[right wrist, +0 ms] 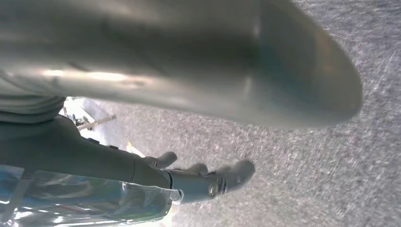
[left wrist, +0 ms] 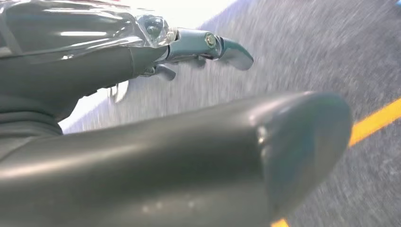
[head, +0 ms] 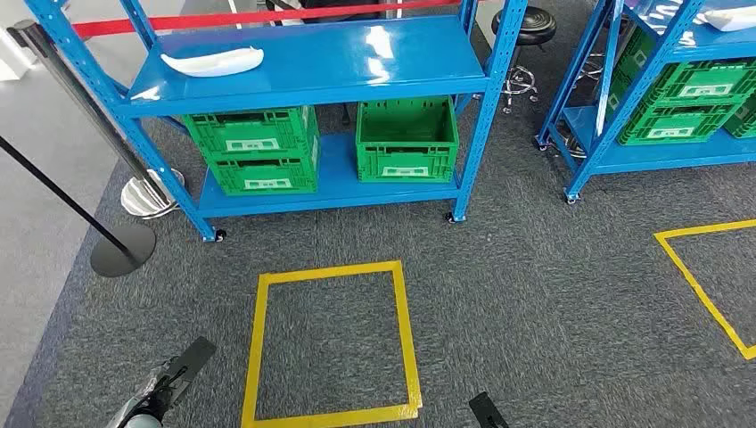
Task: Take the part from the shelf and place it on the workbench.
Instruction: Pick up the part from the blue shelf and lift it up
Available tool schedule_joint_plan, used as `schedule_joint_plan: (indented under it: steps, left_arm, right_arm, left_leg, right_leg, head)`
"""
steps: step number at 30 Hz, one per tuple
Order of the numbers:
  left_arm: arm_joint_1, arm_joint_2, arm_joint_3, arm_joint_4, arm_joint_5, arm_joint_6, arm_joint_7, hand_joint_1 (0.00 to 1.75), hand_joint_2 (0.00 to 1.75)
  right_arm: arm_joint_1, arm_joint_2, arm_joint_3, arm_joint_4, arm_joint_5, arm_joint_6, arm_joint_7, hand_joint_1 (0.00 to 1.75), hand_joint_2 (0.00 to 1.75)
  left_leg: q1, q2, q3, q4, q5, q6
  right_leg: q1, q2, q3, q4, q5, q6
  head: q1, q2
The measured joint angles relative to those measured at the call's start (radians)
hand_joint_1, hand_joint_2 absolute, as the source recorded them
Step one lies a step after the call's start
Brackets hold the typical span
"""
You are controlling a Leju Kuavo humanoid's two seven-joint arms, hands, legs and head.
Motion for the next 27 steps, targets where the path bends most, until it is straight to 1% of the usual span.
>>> schedule_joint_plan:
  steps: [1,2,3,4,5,6,7,8,9,10,11,12,13,14,15,16,17,18,19,20,21,22,23,24,25,26,27]
  left_arm:
    - [-0.007,0.005,-0.005,-0.001,-0.017,0.0,0.004,0.0,0.0]
    - [-0.013,0.01,-0.009,-0.001,-0.029,0.0,0.008,0.0,0.0]
    - [-0.022,0.02,-0.017,-0.003,-0.05,-0.001,0.014,0.0,0.0]
    - [-0.027,0.027,-0.023,-0.003,-0.064,-0.003,0.019,0.0,0.0]
    - [-0.03,0.033,-0.029,-0.004,-0.07,-0.005,0.021,0.0,0.0]
    - [-0.03,0.038,-0.034,-0.004,-0.073,-0.006,0.023,0.0,0.0]
    - [-0.031,0.044,-0.039,-0.005,-0.078,-0.006,0.023,0.0,0.0]
    - [-0.032,0.049,-0.044,-0.005,-0.086,-0.006,0.025,0.0,0.0]
    - [-0.033,0.055,-0.049,-0.005,-0.101,-0.005,0.029,0.0,0.0]
    - [-0.035,0.061,-0.054,-0.005,-0.121,-0.004,0.036,0.0,0.0]
    - [-0.038,0.068,-0.06,-0.006,-0.147,-0.002,0.044,0.0,0.0]
    - [-0.043,0.075,-0.066,-0.008,-0.181,-0.002,0.053,0.0,0.0]
    - [-0.05,0.082,-0.073,-0.011,-0.217,-0.002,0.061,0.0,0.0]
    - [-0.059,0.089,-0.08,-0.014,-0.255,-0.004,0.068,0.0,0.0]
    - [-0.07,0.096,-0.086,-0.017,-0.293,-0.008,0.075,0.0,0.0]
    - [-0.081,0.102,-0.092,-0.019,-0.325,-0.013,0.081,0.0,0.0]
    - [-0.092,0.105,-0.097,-0.021,-0.353,-0.019,0.087,0.0,0.0]
    - [-0.1,0.107,-0.102,-0.022,-0.374,-0.024,0.092,0.0,0.0]
    - [-0.106,0.107,-0.106,-0.023,-0.389,-0.028,0.096,0.0,0.0]
    - [-0.111,0.107,-0.111,-0.023,-0.404,-0.031,0.1,0.0,0.0]
    - [-0.114,0.107,-0.117,-0.024,-0.416,-0.033,0.104,0.0,0.0]
    - [-0.118,0.107,-0.121,-0.026,-0.428,-0.035,0.108,0.0,0.0]
    - [-0.121,0.107,-0.126,-0.027,-0.436,-0.037,0.111,0.0,0.0]
    - [-0.123,0.106,-0.13,-0.028,-0.442,-0.039,0.112,0.0,0.0]
    - [-0.125,0.105,-0.134,-0.029,-0.446,-0.041,0.113,0.0,0.0]
    - [-0.127,0.103,-0.138,-0.03,-0.453,-0.042,0.115,0.0,0.0]
    - [-0.13,0.103,-0.142,-0.032,-0.464,-0.043,0.116,0.0,0.0]
  right_arm:
    - [-0.001,0.001,-0.001,0.0,0.002,0.0,0.0,0.0,0.0]
    - [-0.002,0.002,-0.001,0.0,0.004,0.0,0.0,0.0,0.0]
    - [-0.003,0.004,-0.002,0.0,0.007,0.001,0.0,0.0,0.0]
    - [-0.002,0.006,-0.003,0.0,0.009,0.001,0.0,0.0,0.0]
    - [-0.001,0.007,-0.004,0.0,0.01,0.001,0.001,0.0,0.0]
    - [0.0,0.008,-0.005,0.0,0.01,0.001,0.001,0.0,0.0]
    - [0.0,0.008,-0.006,0.0,0.011,0.001,0.001,0.0,0.0]
    - [0.0,0.009,-0.006,0.0,0.012,0.001,0.002,0.0,0.0]
    - [0.0,0.01,-0.006,0.0,0.014,0.001,0.002,0.0,0.0]
    - [0.0,0.01,-0.006,0.0,0.017,0.002,0.002,0.0,0.0]
    - [0.0,0.011,-0.007,0.0,0.021,0.004,0.003,0.0,0.0]
    - [0.0,0.011,-0.008,0.0,0.025,0.007,0.003,0.0,0.0]
    - [-0.001,0.011,-0.01,0.0,0.028,0.009,0.004,0.0,0.0]
    - [-0.004,0.011,-0.012,-0.001,0.031,0.012,0.005,0.0,0.0]
    - [-0.006,0.012,-0.014,-0.002,0.035,0.013,0.005,0.0,0.0]
    - [-0.009,0.012,-0.016,-0.002,0.038,0.014,0.005,0.0,0.0]
    - [-0.011,0.012,-0.017,-0.002,0.041,0.014,0.005,0.0,0.0]
    - [-0.011,0.013,-0.019,-0.002,0.043,0.014,0.005,0.0,0.0]
    - [-0.01,0.013,-0.02,-0.002,0.044,0.014,0.005,0.0,0.0]
    - [-0.007,0.013,-0.022,-0.002,0.046,0.014,0.005,0.0,0.0]
    - [-0.004,0.013,-0.023,-0.002,0.047,0.014,0.005,0.0,0.0]
    - [-0.002,0.013,-0.024,-0.002,0.049,0.014,0.005,0.0,0.0]
    - [-0.001,0.013,-0.025,-0.002,0.05,0.014,0.005,0.0,0.0]
    - [0.002,0.013,-0.026,-0.001,0.05,0.014,0.005,0.0,0.0]
    - [0.005,0.013,-0.027,-0.001,0.05,0.014,0.005,0.0,0.0]
    - [0.008,0.013,-0.028,0.0,0.051,0.015,0.005,0.0,0.0]
    - [0.009,0.013,-0.029,0.0,0.052,0.015,0.005,0.0,0.0]
  left_leg:
    - [0.0,0.0,-0.029,0.04,-0.004,-0.002]
    - [0.0,0.0,-0.058,0.078,-0.015,-0.003]
    - [0.0,0.001,-0.112,0.145,-0.035,-0.006]
    - [0.0,0.001,-0.166,0.2,-0.062,-0.008]
    - [0.0,0.001,-0.208,0.228,-0.085,-0.009]
    - [0.001,0.001,-0.237,0.225,-0.09,-0.01]
    - [0.001,0.001,-0.251,0.191,-0.071,-0.009]
    - [0.001,0.003,-0.253,0.133,-0.026,-0.008]
    - [0.0,0.007,-0.249,0.069,0.04,-0.006]
    - [-0.002,0.013,-0.241,0.019,0.094,-0.003]
    - [-0.005,0.017,-0.232,-0.012,0.132,0.001]
    - [-0.007,0.019,-0.224,-0.025,0.147,0.006]
    - [-0.008,0.018,-0.215,-0.028,0.14,0.013]
    - [-0.007,0.013,-0.201,-0.033,0.134,0.021]
    - [-0.004,0.011,-0.186,-0.04,0.127,0.029]
    - [-0.003,0.009,-0.168,-0.045,0.119,0.036]
    - [-0.001,0.008,-0.149,-0.051,0.108,0.042]
    - [-0.001,0.007,-0.13,-0.056,0.096,0.046]
    - [-0.002,0.004,-0.111,-0.061,0.083,0.047]
    - [-0.002,0.001,-0.089,-0.067,0.068,0.048]
    - [-0.002,-0.002,-0.066,-0.071,0.051,0.048]
    - [-0.002,-0.004,-0.04,-0.075,0.033,0.048]
    - [-0.002,-0.005,-0.014,-0.079,0.013,0.046]
    - [-0.002,-0.005,0.009,-0.083,-0.008,0.045]
    - [-0.003,-0.007,0.034,-0.085,-0.03,0.042]
    - [-0.005,-0.009,0.054,-0.089,-0.05,0.037]
    - [-0.006,-0.011,0.075,-0.096,-0.066,0.031]
  right_leg:
    - [-0.001,0.0,0.006,-0.001,-0.005,-0.002]
    - [-0.001,0.0,0.013,-0.003,-0.01,-0.003]
    - [-0.002,0.001,0.028,-0.007,-0.019,-0.006]
    - [-0.002,0.003,0.043,-0.012,-0.029,-0.007]
    - [-0.003,0.005,0.06,-0.016,-0.04,-0.006]
    - [-0.003,0.008,0.076,-0.019,-0.052,-0.006]
    - [-0.004,0.009,0.092,-0.021,-0.065,-0.004]
    - [-0.006,0.011,0.107,-0.022,-0.078,-0.002]
    - [-0.006,0.012,0.122,-0.022,-0.092,0.001]
    - [-0.005,0.014,0.134,-0.023,-0.105,0.006]
    - [-0.005,0.016,0.145,-0.028,-0.117,0.012]
    - [-0.003,0.016,0.158,-0.031,-0.122,0.021]
    - [-0.003,0.016,0.169,-0.033,-0.122,0.029]
    - [-0.003,0.014,0.17,-0.021,-0.114,0.035]
    - [-0.002,0.011,0.155,0.02,-0.095,0.04]
    - [-0.002,0.008,0.119,0.08,-0.078,0.043]
    - [-0.002,0.005,0.066,0.154,-0.07,0.045]
    - [-0.001,0.003,0.008,0.222,-0.078,0.046]
    - [0.0,0.002,-0.045,0.267,-0.109,0.047]
    - [0.001,0.002,-0.091,0.285,-0.155,0.049]
    - [0.002,0.002,-0.125,0.278,-0.199,0.048]
    - [0.004,0.002,-0.149,0.249,-0.224,0.046]
    - [0.007,0.002,-0.164,0.201,-0.212,0.041]
    - [0.011,0.002,-0.172,0.142,-0.143,0.033]
    - [0.016,0.002,-0.173,0.086,-0.043,0.025]
    - [0.02,0.002,-0.167,0.05,0.046,0.017]
    - [0.024,0.002,-0.159,0.031,0.108,0.01]
  head:
    - [-0.002,0.0]
    - [-0.003,0.0]
    - [-0.006,0.0]
    - [-0.007,0.0]
    - [-0.008,0.0]
    - [-0.008,0.0]
    - [-0.008,0.0]
    - [-0.008,0.0]
    - [-0.009,0.0]
    - [-0.009,0.0]
    - [-0.01,0.0]
    - [-0.01,0.0]
    - [-0.01,0.0]
    - [-0.01,0.0]
    - [-0.009,0.0]
    - [-0.007,0.0]
    - [-0.006,0.0]
    - [-0.005,0.0]
    - [-0.004,0.0]
    - [-0.003,0.0]
    - [-0.003,0.0]
    - [-0.003,0.0]
    - [-0.003,0.0]
    - [-0.003,0.0]
    - [-0.003,0.0]
    - [-0.004,0.0]
    - [-0.004,0.0]
